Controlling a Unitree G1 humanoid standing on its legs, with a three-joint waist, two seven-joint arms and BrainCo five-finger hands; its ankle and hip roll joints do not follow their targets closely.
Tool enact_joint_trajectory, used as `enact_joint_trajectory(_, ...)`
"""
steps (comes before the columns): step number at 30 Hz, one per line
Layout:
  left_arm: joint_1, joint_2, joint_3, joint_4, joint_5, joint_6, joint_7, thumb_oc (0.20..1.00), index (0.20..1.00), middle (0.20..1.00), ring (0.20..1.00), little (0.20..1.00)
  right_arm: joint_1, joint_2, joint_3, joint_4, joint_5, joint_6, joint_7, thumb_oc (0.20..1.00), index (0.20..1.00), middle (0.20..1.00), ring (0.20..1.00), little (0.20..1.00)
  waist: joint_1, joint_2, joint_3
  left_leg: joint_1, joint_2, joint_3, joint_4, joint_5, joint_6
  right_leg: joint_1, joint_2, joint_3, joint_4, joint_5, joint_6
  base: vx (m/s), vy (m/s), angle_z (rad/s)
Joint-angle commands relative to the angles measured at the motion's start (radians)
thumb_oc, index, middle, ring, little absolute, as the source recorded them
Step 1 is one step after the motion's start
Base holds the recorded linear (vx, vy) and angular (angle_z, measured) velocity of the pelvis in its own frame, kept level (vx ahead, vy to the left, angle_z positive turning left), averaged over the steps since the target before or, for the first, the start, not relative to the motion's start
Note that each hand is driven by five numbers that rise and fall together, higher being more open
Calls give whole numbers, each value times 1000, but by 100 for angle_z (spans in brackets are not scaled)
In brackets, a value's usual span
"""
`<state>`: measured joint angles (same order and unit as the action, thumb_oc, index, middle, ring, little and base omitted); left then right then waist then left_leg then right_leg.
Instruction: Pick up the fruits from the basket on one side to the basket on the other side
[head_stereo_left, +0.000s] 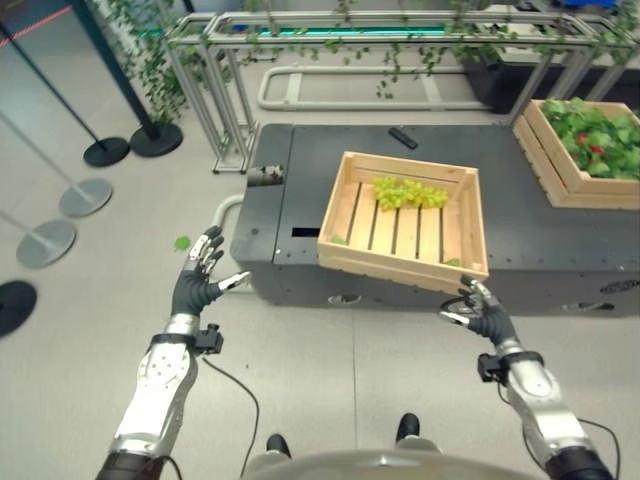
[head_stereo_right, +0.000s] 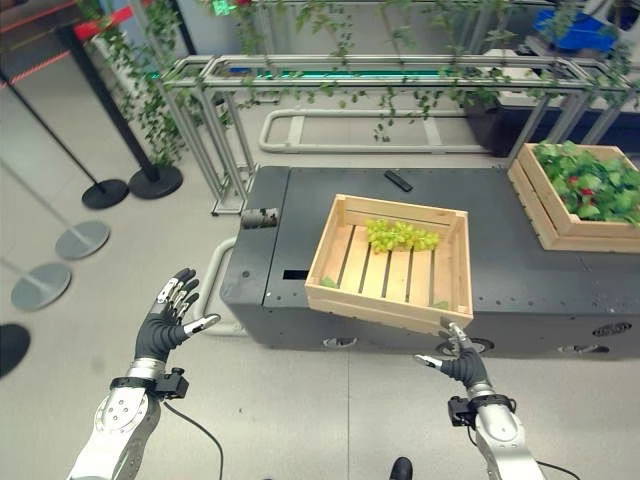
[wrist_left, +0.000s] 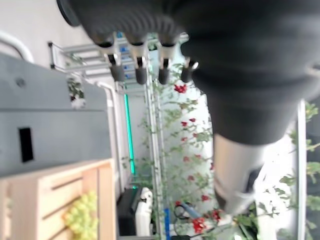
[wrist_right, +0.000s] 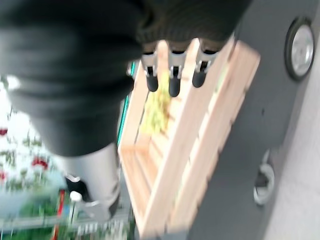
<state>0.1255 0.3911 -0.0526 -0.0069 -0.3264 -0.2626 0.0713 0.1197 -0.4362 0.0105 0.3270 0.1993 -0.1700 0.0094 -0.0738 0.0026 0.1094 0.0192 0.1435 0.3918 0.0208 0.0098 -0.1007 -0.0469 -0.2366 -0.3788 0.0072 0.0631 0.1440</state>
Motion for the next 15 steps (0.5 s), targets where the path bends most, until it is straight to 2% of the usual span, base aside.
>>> enact_joint_trajectory(1,-36,51,38,-25,8,-41,7,1000,1000,1000,1000,1000,-43,7,-20,-55,15,-46,-7,1000,1000,1000,1000,1000,-3,-51,-10,33,41,-5,63,-80,3,-70,-32,40,64,-16,59,133,-366,-16)
enact_joint_trajectory(2,-41,48,34,-21,9,-41,3,1000,1000,1000,1000,1000,-43,-1,-18,-53,15,-48,-9,1000,1000,1000,1000,1000,-7,-43,-11,27,63,-9,81,-73,-9,-58,-7,40,51,-29,48,132,-363,-8)
enact_joint_trajectory(3,-41,48,34,-20,9,-41,3,1000,1000,1000,1000,1000,-43,-1,-18,-53,15,-48,-9,1000,1000,1000,1000,1000,-8,-43,-11,27,64,-10,81,-73,-9,-58,-7,39,50,-29,48,87,-233,8)
enact_joint_trajectory(4,-45,46,28,-14,11,-41,2,1000,1000,1000,1000,1000,-44,-8,-15,-52,22,-50,-10,1000,1000,1000,1000,1000,-10,-35,-10,18,89,-18,120,-48,-23,-44,20,41,36,-42,32,118,-301,7)
enact_joint_trajectory(5,-53,37,19,-1,4,-40,6,1000,1000,1000,1000,1000,-48,-22,-6,-59,41,-54,-13,1000,1000,1000,1000,1000,-4,-28,0,-4,118,-52,200,7,-41,-19,60,50,14,-61,6,117,-305,0)
enact_joint_trajectory(6,-54,37,18,0,4,-41,6,1000,1000,1000,1000,1000,-48,-23,-6,-59,41,-54,-13,1000,1000,1000,1000,1000,-5,-26,1,-6,121,-55,203,5,-42,-17,62,48,13,-61,5,157,-358,-2)
enact_joint_trajectory(7,-53,32,10,13,12,-36,9,1000,1000,1000,1000,1000,-45,-35,-9,-67,56,-57,-11,1000,1000,1000,1000,1000,5,-27,10,-32,129,-117,264,53,-54,11,89,55,-7,-74,-23,117,-231,-8)
enact_joint_trajectory(8,-54,32,5,18,15,-37,12,1000,1000,1000,1000,1000,-42,-38,-12,-69,67,-58,-10,1000,1000,1000,1000,1000,10,-29,15,-46,120,-157,282,64,-56,21,97,56,-12,-78,-33,109,-228,-11)
enact_joint_trajectory(9,-55,32,5,18,16,-37,12,1000,1000,1000,1000,1000,-42,-37,-13,-69,67,-58,-9,1000,1000,1000,1000,1000,7,-31,12,-52,116,-159,280,70,-55,17,94,53,-13,-74,-33,65,-121,-16)
enact_joint_trajectory(11,-49,25,1,22,14,-31,14,1000,1000,1000,1000,1000,-34,-37,-17,-64,69,-53,-14,1000,1000,1000,1000,1000,15,-35,14,-75,81,-210,262,52,-45,29,102,55,-17,-93,-42,88,-102,-2)
enact_joint_trajectory(12,-47,24,-6,34,18,-26,16,1000,1000,1000,1000,1000,-32,-32,-17,-58,77,-55,-21,1000,1000,1000,1000,1000,27,-35,17,-93,45,-239,220,13,-34,42,109,62,-25,-100,-41,150,-52,7)
enact_joint_trajectory(13,-44,27,-15,51,31,-26,16,1000,1000,1000,1000,1000,-27,-26,-21,-46,77,-60,-25,1000,1000,1000,1000,1000,26,-33,11,-116,39,-248,107,15,-34,44,110,57,-29,-103,-27,128,-24,15)
enact_joint_trajectory(15,-45,33,-22,61,43,-25,18,1000,1000,1000,1000,1000,-24,-28,-27,-45,74,-62,-30,1000,1000,1000,1000,1000,25,-29,11,-126,33,-251,66,42,-36,47,109,55,-26,-105,-23,84,17,20)
